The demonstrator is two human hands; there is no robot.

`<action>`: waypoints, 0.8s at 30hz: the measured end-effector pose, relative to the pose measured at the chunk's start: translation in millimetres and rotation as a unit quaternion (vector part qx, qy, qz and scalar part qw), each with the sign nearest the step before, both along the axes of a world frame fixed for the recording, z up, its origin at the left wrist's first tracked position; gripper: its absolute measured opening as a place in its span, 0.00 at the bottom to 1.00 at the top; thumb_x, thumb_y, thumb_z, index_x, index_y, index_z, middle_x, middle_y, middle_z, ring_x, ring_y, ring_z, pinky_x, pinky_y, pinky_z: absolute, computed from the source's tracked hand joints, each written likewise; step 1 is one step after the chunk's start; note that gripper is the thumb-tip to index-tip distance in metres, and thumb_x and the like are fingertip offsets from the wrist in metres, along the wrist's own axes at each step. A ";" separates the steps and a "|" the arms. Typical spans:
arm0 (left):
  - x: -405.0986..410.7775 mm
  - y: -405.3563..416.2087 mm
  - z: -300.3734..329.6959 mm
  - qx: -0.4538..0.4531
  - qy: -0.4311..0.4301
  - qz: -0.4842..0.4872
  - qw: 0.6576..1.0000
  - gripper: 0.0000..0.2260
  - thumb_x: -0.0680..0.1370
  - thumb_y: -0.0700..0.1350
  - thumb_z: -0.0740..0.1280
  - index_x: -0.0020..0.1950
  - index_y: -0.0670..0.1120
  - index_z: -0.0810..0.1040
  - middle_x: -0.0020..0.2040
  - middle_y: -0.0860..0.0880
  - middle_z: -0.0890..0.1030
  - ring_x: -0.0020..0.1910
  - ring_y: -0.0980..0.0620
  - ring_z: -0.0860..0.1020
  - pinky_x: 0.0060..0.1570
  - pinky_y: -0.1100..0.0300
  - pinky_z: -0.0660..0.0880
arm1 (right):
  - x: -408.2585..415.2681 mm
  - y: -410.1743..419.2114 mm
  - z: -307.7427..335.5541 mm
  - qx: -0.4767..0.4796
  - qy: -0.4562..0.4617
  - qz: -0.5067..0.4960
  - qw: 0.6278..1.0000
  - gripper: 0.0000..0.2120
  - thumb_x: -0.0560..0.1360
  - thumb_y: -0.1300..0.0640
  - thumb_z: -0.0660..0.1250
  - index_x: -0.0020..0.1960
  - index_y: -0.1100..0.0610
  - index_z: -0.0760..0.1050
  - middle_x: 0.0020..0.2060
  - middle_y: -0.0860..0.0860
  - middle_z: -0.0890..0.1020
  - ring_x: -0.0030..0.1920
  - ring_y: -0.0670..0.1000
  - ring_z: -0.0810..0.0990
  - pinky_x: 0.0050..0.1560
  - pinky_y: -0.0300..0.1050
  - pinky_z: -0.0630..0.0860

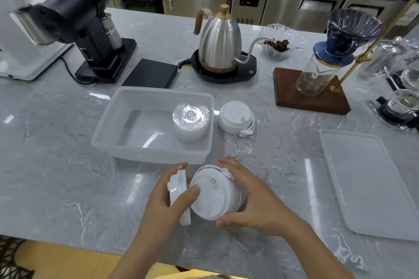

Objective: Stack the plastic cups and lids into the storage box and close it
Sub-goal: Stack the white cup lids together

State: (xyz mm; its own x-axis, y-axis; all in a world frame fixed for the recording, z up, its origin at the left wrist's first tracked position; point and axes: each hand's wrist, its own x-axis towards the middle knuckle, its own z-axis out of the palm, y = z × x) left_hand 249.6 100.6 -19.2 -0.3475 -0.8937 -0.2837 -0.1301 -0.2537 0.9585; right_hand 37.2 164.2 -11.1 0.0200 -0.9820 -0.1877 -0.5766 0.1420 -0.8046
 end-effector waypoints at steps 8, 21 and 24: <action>-9.7 -0.3 18.9 -0.037 0.028 -0.035 0.998 0.30 0.63 0.63 0.73 0.65 0.65 0.77 0.63 0.60 0.82 0.63 0.58 0.80 0.52 0.63 0.78 | -1.1 4.6 25.5 -0.047 -0.106 -0.042 0.992 0.50 0.59 0.44 0.84 0.73 0.33 0.61 0.71 0.31 0.69 0.70 0.35 0.69 0.63 0.33 0.70; -52.4 -1.6 35.5 -0.004 0.100 -0.131 0.986 0.26 0.66 0.56 0.75 0.64 0.57 0.80 0.59 0.50 0.85 0.58 0.50 0.84 0.52 0.60 0.81 | 4.5 8.9 30.1 -0.122 -0.311 -0.163 0.928 0.40 0.67 0.57 0.77 0.75 0.48 0.64 0.63 0.48 0.79 0.62 0.54 0.80 0.56 0.48 0.80; -57.0 -2.0 35.4 0.016 0.107 -0.147 0.983 0.26 0.66 0.57 0.75 0.64 0.59 0.80 0.60 0.51 0.85 0.60 0.50 0.83 0.53 0.55 0.81 | 4.1 9.0 31.3 -0.131 -0.328 -0.185 0.917 0.38 0.67 0.56 0.76 0.74 0.48 0.65 0.61 0.49 0.80 0.61 0.53 0.81 0.54 0.46 0.80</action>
